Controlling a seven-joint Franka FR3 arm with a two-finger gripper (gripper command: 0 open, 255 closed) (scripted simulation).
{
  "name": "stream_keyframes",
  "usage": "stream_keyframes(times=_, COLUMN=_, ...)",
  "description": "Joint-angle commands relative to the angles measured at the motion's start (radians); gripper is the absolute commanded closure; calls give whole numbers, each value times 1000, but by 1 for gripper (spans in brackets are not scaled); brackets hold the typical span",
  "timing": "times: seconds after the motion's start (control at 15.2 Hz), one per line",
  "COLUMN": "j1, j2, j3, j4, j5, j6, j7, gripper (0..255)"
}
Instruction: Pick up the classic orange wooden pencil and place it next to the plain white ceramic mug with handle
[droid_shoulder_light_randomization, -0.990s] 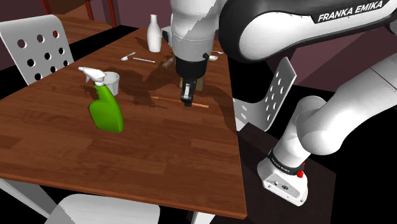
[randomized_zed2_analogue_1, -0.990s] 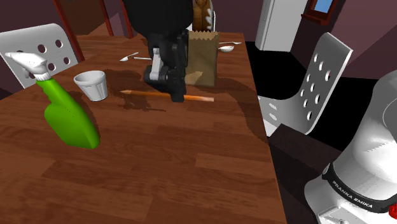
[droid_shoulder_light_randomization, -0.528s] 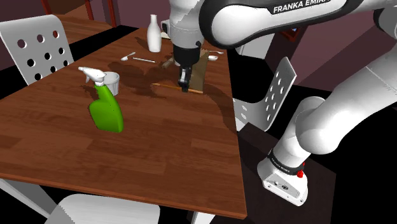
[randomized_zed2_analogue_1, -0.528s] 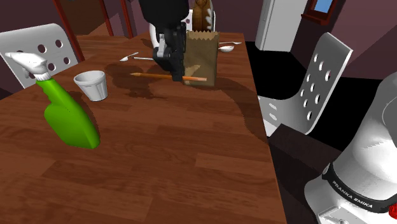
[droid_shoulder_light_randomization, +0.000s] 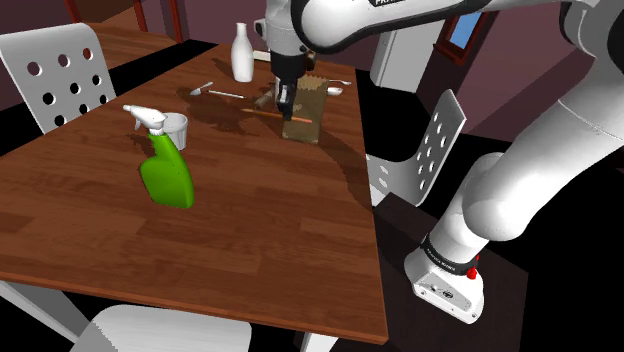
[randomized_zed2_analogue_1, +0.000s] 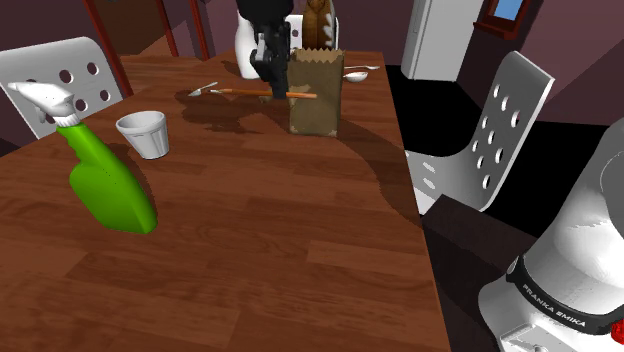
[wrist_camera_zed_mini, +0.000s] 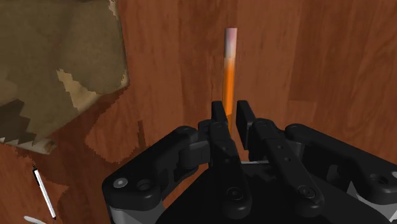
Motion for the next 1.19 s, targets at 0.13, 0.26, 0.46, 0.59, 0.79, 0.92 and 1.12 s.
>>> stream_keyframes(times=0.13, j1=-40, j2=73, j3=-46, j4=68, j5=-26, j6=18, j7=-73, gripper=255)
stream_keyframes(times=0.26, j1=-58, j2=117, j3=-66, j4=114, j5=-37, j6=23, j7=-106, gripper=255)
stream_keyframes(times=0.46, j1=-84, j2=188, j3=-93, j4=192, j5=-50, j6=25, j7=-155, gripper=255)
stream_keyframes(times=0.59, j1=-100, j2=239, j3=-110, j4=251, j5=-56, j6=23, j7=-188, gripper=255)
stream_keyframes(times=0.79, j1=-124, j2=319, j3=-132, j4=350, j5=-63, j6=14, j7=-236, gripper=255)
stream_keyframes(times=0.92, j1=-139, j2=377, j3=-145, j4=424, j5=-65, j6=4, j7=-268, gripper=255)
stream_keyframes(times=1.12, j1=-161, j2=471, j3=-163, j4=550, j5=-66, j6=-19, j7=-316, gripper=255)
